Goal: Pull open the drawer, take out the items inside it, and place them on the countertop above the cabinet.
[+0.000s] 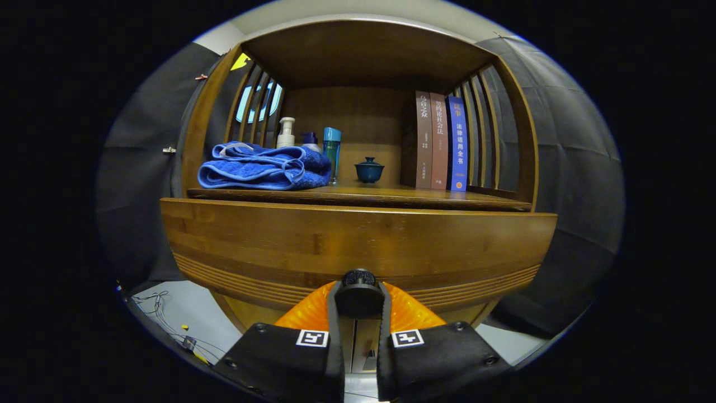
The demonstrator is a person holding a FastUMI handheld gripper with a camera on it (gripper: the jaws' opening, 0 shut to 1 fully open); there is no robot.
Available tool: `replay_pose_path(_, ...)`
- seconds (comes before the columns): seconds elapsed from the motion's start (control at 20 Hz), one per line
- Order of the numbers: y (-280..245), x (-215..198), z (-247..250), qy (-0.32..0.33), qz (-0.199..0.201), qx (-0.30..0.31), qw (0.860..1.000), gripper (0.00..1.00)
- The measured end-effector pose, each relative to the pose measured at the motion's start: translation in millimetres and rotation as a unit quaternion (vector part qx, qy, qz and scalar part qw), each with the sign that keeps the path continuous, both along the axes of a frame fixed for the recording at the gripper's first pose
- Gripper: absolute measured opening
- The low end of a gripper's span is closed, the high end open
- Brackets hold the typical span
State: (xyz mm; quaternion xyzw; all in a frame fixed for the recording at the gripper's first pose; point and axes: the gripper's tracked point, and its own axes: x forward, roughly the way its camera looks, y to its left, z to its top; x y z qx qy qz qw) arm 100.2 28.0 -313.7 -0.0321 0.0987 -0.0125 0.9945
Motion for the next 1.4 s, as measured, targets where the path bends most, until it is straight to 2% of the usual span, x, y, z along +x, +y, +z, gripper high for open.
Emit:
replay_pose_path(0.25, 0.1, -48.1, 5.5, -0.013, 0.009, -0.002, 1.0, 0.27)
replay_pose_path(0.6, 0.5, -87.0, 1.6, -0.018, 0.007, 0.016, 1.0, 0.27)
replay_pose_path(1.1, 2.8, -107.6, -2.0, -0.018, 0.001, 0.019, 1.0, 0.27)
replay_pose_path(1.2, 2.8, -109.7, -4.2, -0.005, -0.003, 0.009, 1.0, 0.37)
replay_pose_path(1.25, 6.3, -116.7, -2.1, -0.001, 0.008, 0.002, 1.0, 0.42)
replay_pose_path(1.35, 9.5, -125.2, 20.9, -0.025, 0.021, 0.013, 0.999, 0.71)
replay_pose_path(1.4, 6.0, -134.6, 31.9, -0.034, 0.012, 0.025, 0.999, 0.86)
